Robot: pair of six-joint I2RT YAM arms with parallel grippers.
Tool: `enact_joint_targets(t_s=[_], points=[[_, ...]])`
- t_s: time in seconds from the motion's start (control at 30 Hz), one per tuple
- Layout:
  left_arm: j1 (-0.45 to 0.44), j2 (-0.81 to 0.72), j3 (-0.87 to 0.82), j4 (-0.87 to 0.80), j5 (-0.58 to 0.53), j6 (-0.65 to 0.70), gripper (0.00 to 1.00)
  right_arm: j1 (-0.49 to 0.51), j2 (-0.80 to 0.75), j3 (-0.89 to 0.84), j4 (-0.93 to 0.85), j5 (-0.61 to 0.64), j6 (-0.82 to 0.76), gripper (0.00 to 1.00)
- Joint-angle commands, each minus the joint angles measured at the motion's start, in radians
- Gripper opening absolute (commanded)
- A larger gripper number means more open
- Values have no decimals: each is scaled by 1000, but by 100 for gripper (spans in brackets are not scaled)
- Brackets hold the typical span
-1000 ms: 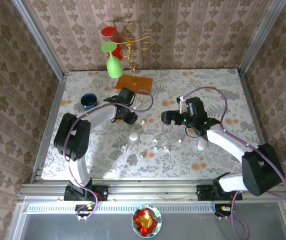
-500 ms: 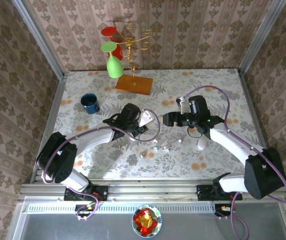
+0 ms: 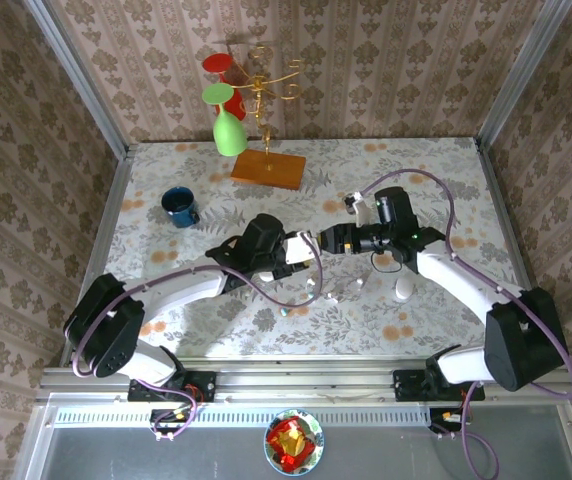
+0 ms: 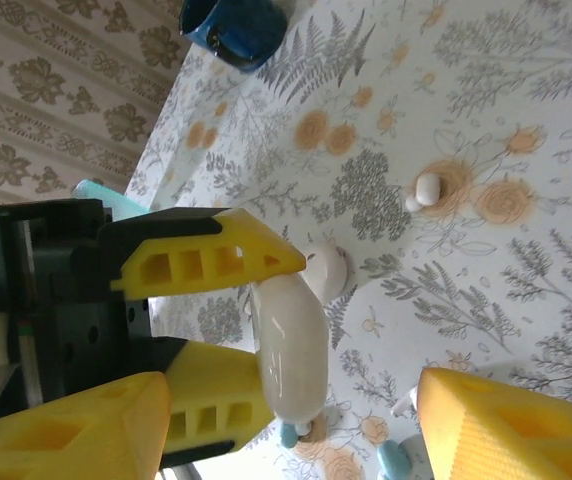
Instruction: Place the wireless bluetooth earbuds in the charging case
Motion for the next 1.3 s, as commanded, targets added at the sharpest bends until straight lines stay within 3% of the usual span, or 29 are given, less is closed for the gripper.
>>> enact_joint_targets(t_s=[0.0, 0.17, 0.43, 0.57, 0.67, 0.87, 1.0, 1.17, 1.23, 1.27], points=[[-19, 0, 22, 22, 1, 51, 37, -6, 64, 16, 43, -93, 25, 65], [-33, 3, 23, 45, -2, 41, 37, -5, 116, 12, 58, -110, 33, 57], [-38, -5, -10, 87, -19, 5, 38, -7, 138, 1, 81, -122, 49, 23], [-37, -15, -15, 112, -30, -9, 38, -7, 134, 9, 92, -151, 55, 20], [-33, -26, -19, 125, -32, -46, 44, -8, 115, 7, 94, -144, 39, 19], [44, -137, -93, 229, 131, -285, 73, -22, 28, -33, 178, -88, 21, 18], [125, -238, -192, 405, 272, -553, 87, -45, -62, -62, 259, -64, 11, 15], [187, -300, -249, 555, 384, -827, 96, -68, -162, -68, 317, -82, -22, 14], [192, -297, -262, 638, 444, -909, 95, -68, -195, -57, 321, -116, -41, 14], [192, -291, -260, 670, 480, -944, 90, -69, -211, -50, 322, -138, -49, 14]])
